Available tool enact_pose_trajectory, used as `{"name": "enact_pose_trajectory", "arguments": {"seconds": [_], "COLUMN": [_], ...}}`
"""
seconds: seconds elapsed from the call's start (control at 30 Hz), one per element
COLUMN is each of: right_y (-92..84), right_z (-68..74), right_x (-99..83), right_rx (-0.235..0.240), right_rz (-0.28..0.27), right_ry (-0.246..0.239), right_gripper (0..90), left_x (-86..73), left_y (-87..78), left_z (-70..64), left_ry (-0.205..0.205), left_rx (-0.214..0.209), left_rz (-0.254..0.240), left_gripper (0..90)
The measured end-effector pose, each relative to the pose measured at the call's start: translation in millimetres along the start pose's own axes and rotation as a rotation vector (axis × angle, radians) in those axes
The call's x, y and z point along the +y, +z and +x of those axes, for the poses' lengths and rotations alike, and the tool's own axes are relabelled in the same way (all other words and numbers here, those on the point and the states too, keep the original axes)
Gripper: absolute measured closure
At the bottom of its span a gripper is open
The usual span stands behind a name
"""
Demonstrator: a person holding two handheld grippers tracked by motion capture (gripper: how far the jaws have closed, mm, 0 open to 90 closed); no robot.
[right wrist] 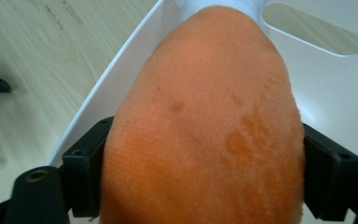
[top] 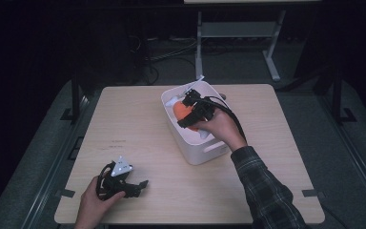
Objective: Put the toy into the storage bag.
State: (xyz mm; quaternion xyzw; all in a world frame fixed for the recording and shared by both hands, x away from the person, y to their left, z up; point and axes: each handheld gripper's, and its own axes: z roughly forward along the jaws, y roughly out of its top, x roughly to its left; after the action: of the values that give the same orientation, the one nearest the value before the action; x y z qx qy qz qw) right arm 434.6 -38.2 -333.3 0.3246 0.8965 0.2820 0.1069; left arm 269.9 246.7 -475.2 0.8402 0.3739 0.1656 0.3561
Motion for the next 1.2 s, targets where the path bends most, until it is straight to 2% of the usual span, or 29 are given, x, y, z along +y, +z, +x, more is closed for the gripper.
{"name": "enact_pose_trajectory", "arguments": {"seconds": [0.2, 0.43, 0.77, 1.2], "right_y": [2.5, -1.2, -16.3, -35.9], "right_z": [1.3, 0.5, -5.4, -20.0], "right_x": [-0.7, -0.7, -6.6, -26.6], "right_rx": [0.012, 0.011, 0.012, -0.002], "right_rz": [0.014, 0.001, -0.04, -0.074], "right_ry": [0.002, 0.002, 0.02, 0.043], "right_gripper": [14.7, 14.2, 14.2, 14.2], "left_x": [0.0, 0.0, 0.1, -0.1], "left_y": [0.0, 0.0, 0.2, 0.1], "left_z": [-0.1, -0.1, -0.2, -0.9], "left_ry": [-0.001, 0.0, -0.004, -0.01], "left_rx": [-0.001, -0.001, -0.001, 0.003], "left_rz": [0.0, 0.0, 0.0, -0.002], "left_gripper": [13.1, 13.1, 13.0, 13.2]}}
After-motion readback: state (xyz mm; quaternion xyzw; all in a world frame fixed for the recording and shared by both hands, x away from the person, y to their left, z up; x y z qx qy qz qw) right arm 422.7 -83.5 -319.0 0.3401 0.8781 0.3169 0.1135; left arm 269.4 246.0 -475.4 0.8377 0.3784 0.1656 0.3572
